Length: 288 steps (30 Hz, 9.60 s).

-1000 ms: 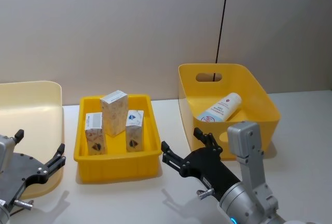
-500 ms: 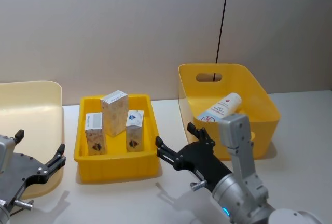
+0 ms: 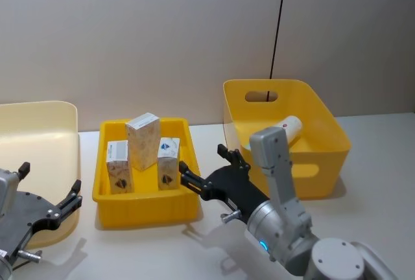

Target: Bimanual collaborative sorting of washing and personal care products

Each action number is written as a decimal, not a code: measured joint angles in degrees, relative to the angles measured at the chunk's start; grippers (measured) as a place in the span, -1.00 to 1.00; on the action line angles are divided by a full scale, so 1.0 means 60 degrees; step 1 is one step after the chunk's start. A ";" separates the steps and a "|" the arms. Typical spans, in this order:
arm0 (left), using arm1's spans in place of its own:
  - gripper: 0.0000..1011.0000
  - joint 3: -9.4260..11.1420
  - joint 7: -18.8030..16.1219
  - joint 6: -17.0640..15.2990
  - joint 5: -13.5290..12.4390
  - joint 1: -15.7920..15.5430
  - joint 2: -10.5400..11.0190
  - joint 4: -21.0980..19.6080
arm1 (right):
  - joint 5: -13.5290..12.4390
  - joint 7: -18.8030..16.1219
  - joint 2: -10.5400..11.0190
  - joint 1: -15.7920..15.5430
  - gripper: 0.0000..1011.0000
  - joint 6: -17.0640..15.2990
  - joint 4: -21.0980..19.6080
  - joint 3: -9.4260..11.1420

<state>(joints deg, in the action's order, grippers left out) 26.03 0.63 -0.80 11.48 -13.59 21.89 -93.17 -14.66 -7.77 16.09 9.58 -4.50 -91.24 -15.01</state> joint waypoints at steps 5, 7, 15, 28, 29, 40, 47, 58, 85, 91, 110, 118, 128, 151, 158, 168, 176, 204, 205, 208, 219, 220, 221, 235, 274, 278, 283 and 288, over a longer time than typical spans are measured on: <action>0.98 0.0000 0.0000 0.0000 0.0000 0.0000 0.0000 0.0000 | 0.0044 -0.0148 -0.0145 0.0384 0.98 -0.0085 0.0466 -0.0098; 0.99 -0.0001 0.0000 0.0000 0.0000 0.0000 0.0000 0.0000 | 0.0059 -0.0211 -0.0210 0.0551 0.98 -0.0107 0.0677 -0.0140; 0.98 -0.0001 0.0000 0.0000 0.0000 -0.0001 0.0000 -0.0001 | 0.0130 -0.0476 -0.0419 0.1070 0.98 -0.0158 0.1368 -0.0308; 0.98 -0.0001 0.0000 0.0000 0.0000 0.0000 0.0001 -0.0002 | 0.0337 -0.0711 -0.0765 0.1711 0.98 -0.0094 0.2278 -0.0529; 0.98 0.0000 0.0000 0.0001 0.0000 -0.0001 0.0000 -0.0002 | 0.0349 -0.0711 -0.0789 0.1739 0.98 -0.0088 0.2327 -0.0538; 0.98 -0.0001 0.0000 0.0001 0.0000 0.0000 0.0000 -0.0002 | 0.0691 -0.0362 -0.1106 0.1935 0.98 0.0154 0.2680 -0.0560; 0.98 -0.0001 0.0000 0.0000 0.0000 0.0000 0.0000 -0.0002 | 0.0873 -0.0074 -0.1291 0.1972 0.98 0.0292 0.2789 -0.0529; 0.98 -0.0001 0.0000 0.0001 0.0000 -0.0001 0.0000 -0.0001 | 0.1105 0.0237 -0.1498 0.2027 0.98 0.0347 0.2912 -0.0498; 0.98 -0.0001 0.0000 0.0001 0.0000 -0.0001 0.0000 -0.0002 | 0.1259 0.0417 -0.1626 0.2065 -0.13 0.0366 0.2993 -0.0478; 0.98 -0.0001 0.0000 0.0001 0.0000 0.0000 0.0001 -0.0002 | 0.1265 0.0419 -0.1631 0.2066 -0.16 0.0378 0.2996 -0.0471; 0.99 -0.0001 0.0000 0.0001 0.0000 0.0000 0.0000 -0.0001 | 0.1203 -0.0060 -0.1518 0.2183 -0.16 0.1711 0.2937 -0.0218; 0.99 -0.0001 0.0000 0.0001 -0.0001 -0.0001 0.0000 -0.0002 | 0.1066 -0.0367 -0.1446 0.2346 -0.16 0.2601 0.2841 -0.0003; 0.98 -0.0001 0.0000 0.0001 0.0000 0.0000 0.0000 -0.0001 | 0.0909 -0.0577 -0.1347 0.2582 -0.16 0.3633 0.2635 0.0402; 0.98 -0.0001 0.0000 0.0001 -0.0001 0.0000 0.0000 -0.0001 | 0.1471 0.0646 -0.1144 0.1919 -0.16 0.4092 0.0996 0.1828; 0.98 -0.0001 0.0000 0.0001 -0.0001 0.0000 0.0000 -0.0001 | 0.1781 0.1133 -0.1203 0.1472 -0.16 0.3585 0.0417 0.2125; 0.98 -0.0001 0.0000 0.0001 -0.0001 -0.0001 0.0000 -0.0001 | 0.2126 0.1606 -0.1327 0.1058 -0.16 0.2811 -0.0058 0.2391; 0.98 -0.0001 0.0000 0.0001 0.0000 0.0000 0.0000 -0.0001 | 0.2347 0.1869 -0.1435 0.0847 -0.16 0.2056 -0.0167 0.2550; 0.98 -0.0001 0.0000 0.0001 -0.0001 0.0000 0.0000 -0.0001 | 0.2673 0.2015 -0.1846 0.0658 -0.16 0.0951 0.0785 0.2660; 0.98 -0.0001 0.0000 0.0001 -0.0001 -0.0001 0.0000 -0.0001 | 0.2683 0.2015 -0.1858 0.0659 -0.16 0.0940 0.0810 0.2659; 0.98 -0.0001 0.0000 0.0001 0.0000 0.0000 0.0000 -0.0001 | 0.2720 0.2020 -0.1905 0.0666 -0.16 0.0903 0.0897 0.2656; 0.98 -0.0001 0.0000 0.0001 -0.0001 0.0000 0.0000 -0.0001 | 0.2812 0.2040 -0.2020 0.0696 0.05 0.0833 0.1076 0.2651; 0.98 -0.0001 0.0000 0.0001 -0.0001 0.0000 0.0000 -0.0001 | 0.2815 0.2041 -0.2025 0.0698 0.08 0.0831 0.1083 0.2650; 0.98 -0.0001 0.0000 0.0001 -0.0001 -0.0001 0.0000 -0.0001 | 0.2817 0.2042 -0.2029 0.0699 0.13 0.0827 0.1092 0.2650; 0.98 -0.0001 0.0000 0.0001 0.0000 0.0000 0.0000 -0.0001 | 0.2856 0.2051 -0.2074 0.0713 0.94 0.0801 0.1167 0.2650; 0.98 -0.0001 -0.0001 0.0001 -0.0001 0.0000 0.0001 -0.0001 | 0.1722 0.0136 -0.1691 0.0489 0.98 0.2880 0.0685 0.2450; 0.98 -0.0001 -0.0001 0.0001 -0.0001 -0.0001 0.0000 -0.0001 | 0.1579 0.0159 -0.1536 0.0338 0.98 0.2704 0.0527 0.2302; 0.99 -0.0001 -0.0001 0.0001 -0.0001 -0.0001 0.0001 -0.0001 | 0.1215 0.0265 -0.1136 -0.0059 0.98 0.2269 0.0107 0.1929; 0.98 -0.0001 -0.0001 0.0001 0.0000 -0.0001 0.0001 -0.0001 | 0.0867 0.0359 -0.0751 -0.0447 0.98 0.1839 -0.0305 0.1560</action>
<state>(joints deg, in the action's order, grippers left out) 26.02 0.62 -0.79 11.48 -13.59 21.90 -93.17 -9.46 -5.62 11.58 6.89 6.53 -93.07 -5.65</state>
